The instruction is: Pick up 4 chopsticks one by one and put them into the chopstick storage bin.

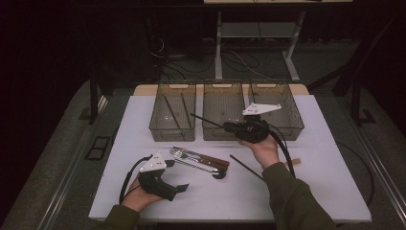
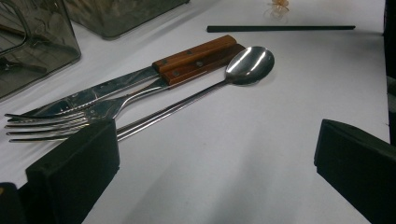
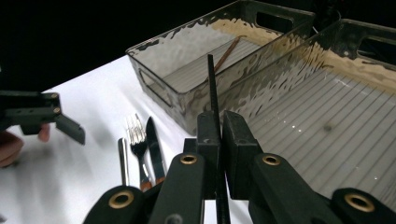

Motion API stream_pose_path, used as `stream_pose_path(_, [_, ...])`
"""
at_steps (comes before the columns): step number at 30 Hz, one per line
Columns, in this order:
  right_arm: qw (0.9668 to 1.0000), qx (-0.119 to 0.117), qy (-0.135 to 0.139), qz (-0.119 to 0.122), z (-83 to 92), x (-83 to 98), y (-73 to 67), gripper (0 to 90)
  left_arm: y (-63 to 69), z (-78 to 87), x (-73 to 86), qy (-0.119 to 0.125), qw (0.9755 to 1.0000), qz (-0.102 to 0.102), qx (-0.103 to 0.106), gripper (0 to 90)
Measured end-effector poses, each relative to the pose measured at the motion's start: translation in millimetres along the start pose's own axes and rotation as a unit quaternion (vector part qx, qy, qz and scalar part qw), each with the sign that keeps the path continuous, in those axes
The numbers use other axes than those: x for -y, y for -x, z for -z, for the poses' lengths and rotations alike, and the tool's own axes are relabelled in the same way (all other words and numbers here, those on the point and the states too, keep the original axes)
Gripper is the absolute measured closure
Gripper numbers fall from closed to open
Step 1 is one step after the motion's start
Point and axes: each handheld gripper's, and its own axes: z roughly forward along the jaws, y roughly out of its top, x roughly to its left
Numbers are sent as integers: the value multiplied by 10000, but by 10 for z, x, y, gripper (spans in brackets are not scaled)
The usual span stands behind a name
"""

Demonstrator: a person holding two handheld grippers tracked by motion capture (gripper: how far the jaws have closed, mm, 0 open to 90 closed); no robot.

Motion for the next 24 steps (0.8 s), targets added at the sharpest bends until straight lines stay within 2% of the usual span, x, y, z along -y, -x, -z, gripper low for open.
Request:
stream_pose_path(9, [9999, 122, -30, -104, -236, -164, 9, 857, -2, 6, -5, -16, 10000, 16, -4, 0])
stream_pose_path(16, [9993, 314, -107, -143, -443, -318, 0, 857, -3, 5, -6, -5, 10000, 30, 4, 0])
stream_pose_path(24, [9987, 452, -186, -144, -727, -500, -32, 857, -7, 7, -9, 25, 10000, 39, -18, 0])
